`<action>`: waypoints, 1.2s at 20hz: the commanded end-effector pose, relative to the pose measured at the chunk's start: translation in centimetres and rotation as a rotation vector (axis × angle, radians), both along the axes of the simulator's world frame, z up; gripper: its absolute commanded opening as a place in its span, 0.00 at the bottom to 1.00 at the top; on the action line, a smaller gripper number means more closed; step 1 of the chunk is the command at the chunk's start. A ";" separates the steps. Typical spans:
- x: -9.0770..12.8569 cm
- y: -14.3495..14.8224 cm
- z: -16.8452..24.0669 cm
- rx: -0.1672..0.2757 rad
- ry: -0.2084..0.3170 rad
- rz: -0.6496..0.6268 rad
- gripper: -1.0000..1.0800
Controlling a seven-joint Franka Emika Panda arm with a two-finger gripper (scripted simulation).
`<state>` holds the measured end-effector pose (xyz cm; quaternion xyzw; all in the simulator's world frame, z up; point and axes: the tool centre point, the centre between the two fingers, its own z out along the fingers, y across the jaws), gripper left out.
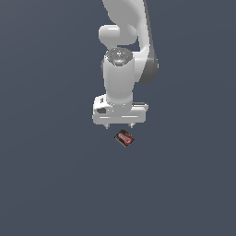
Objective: Pick up the object and move it to a goal position.
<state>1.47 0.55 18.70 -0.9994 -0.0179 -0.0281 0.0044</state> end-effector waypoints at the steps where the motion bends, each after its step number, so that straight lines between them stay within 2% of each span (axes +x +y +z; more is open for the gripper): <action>1: -0.1 -0.1 -0.2 -0.005 0.003 0.004 0.96; 7: -0.1 0.0 -0.3 -0.006 0.004 0.014 0.96; 13: -0.3 0.2 -1.4 -0.012 0.008 0.079 0.96; 24: -1.4 1.1 -5.5 -0.029 0.026 0.341 0.96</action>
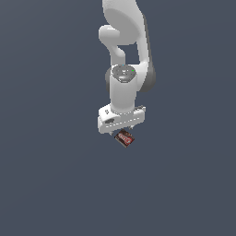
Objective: Pick up the object and move it to a goal position.
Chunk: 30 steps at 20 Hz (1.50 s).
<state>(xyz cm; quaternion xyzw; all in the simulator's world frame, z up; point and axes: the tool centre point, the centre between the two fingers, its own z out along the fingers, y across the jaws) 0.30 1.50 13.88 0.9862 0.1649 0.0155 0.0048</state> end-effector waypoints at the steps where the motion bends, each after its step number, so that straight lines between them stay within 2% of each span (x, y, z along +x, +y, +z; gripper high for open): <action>1: -0.4 0.3 -1.2 -0.003 0.006 0.077 0.96; 8: -1.4 1.2 -4.3 -0.007 0.020 0.285 0.96; 15: -2.3 1.9 -6.4 -0.005 0.029 0.426 0.96; 21: -2.6 2.1 -7.2 -0.004 0.032 0.484 0.96; 30: -2.7 2.2 -8.1 -0.004 0.033 0.487 0.96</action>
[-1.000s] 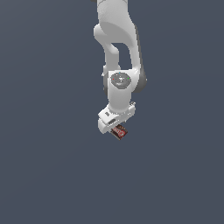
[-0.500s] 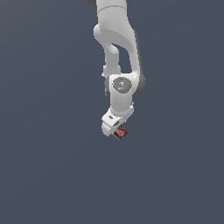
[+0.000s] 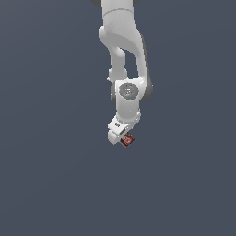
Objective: Pick up the object and move it to a goal position.
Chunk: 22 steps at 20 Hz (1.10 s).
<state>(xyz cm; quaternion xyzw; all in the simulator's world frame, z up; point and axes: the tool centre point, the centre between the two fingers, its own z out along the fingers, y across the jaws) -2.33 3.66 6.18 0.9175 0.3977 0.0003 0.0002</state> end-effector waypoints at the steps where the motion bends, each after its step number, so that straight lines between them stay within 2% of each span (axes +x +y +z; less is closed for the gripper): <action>1: -0.1 0.0 -0.7 0.000 0.001 0.001 0.96; 8: -0.1 0.0 -3.9 0.000 0.001 0.004 0.96; 13: -0.1 0.0 -4.6 0.000 0.001 0.005 0.96; 14: -0.1 0.0 -4.6 0.000 0.001 0.005 0.00; 22: -0.1 0.0 -4.6 0.000 0.001 0.005 0.00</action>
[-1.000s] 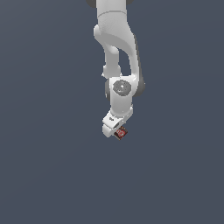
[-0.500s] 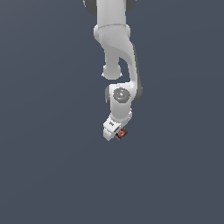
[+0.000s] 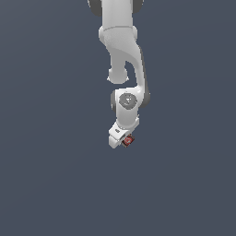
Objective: Pick up the object and move it to a goal position.
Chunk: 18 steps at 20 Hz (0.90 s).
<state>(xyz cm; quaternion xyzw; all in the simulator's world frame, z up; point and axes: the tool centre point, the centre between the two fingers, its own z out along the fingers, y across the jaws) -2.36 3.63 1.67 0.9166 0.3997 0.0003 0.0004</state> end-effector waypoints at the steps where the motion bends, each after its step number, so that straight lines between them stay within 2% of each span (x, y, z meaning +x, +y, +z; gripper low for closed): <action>1: 0.0 0.0 -0.1 0.000 0.001 0.000 0.00; 10: -0.4 -0.8 1.4 0.000 0.000 0.000 0.00; 18: -1.7 -2.9 5.8 -0.001 0.000 0.000 0.00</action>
